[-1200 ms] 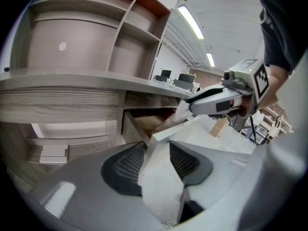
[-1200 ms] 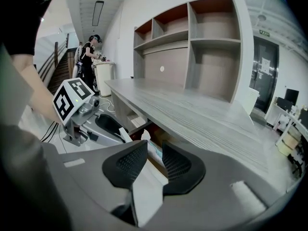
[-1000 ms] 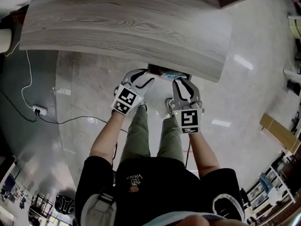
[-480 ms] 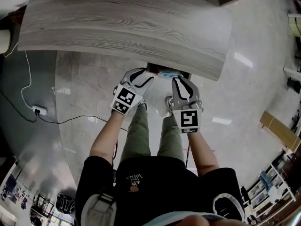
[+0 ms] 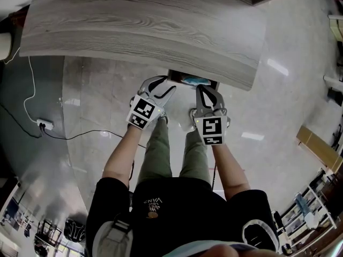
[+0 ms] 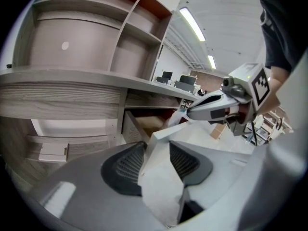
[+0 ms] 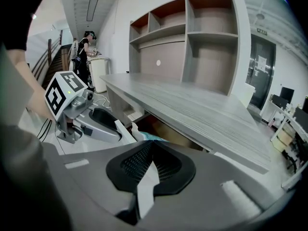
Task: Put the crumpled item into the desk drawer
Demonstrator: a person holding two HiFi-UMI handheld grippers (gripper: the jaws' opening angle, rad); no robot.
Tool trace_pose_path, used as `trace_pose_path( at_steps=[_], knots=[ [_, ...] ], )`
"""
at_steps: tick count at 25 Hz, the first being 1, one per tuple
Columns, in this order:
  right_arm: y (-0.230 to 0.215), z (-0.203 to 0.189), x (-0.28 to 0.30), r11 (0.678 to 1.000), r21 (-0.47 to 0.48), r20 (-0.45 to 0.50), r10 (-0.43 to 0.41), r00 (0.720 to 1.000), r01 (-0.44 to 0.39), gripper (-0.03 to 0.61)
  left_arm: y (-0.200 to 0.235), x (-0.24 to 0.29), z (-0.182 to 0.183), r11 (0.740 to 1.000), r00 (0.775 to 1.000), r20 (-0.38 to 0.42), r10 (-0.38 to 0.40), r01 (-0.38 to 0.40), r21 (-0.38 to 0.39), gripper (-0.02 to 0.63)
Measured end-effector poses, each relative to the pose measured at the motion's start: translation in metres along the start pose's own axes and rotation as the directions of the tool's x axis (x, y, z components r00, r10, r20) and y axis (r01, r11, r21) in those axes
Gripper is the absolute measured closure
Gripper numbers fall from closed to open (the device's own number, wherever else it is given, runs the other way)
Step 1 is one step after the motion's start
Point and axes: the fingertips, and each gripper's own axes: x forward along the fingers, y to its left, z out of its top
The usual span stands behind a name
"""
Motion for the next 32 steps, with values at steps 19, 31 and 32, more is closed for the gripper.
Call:
trace_pose_path(
  at_steps=[19, 31, 32],
  knots=[
    [-0.042, -0.026, -0.010, 0.989, 0.052, -0.110, -0.134, 0.985, 0.140, 0.572, 0.001, 0.002, -0.003, 1.000, 1.000, -0.004, 0.002, -0.002, -0.003, 0.405],
    [-0.030, -0.030, -0.024, 0.991, 0.081, -0.094, -0.094, 0.991, 0.102, 0.572, 0.000, 0.002, -0.003, 1.000, 1.000, -0.020, 0.010, -0.010, 0.004, 0.405],
    [-0.026, -0.030, -0.023, 0.993, 0.080, -0.092, -0.084, 0.992, 0.092, 0.572, 0.000, 0.002, -0.003, 1.000, 1.000, -0.020, 0.010, -0.010, 0.006, 0.405]
  ],
)
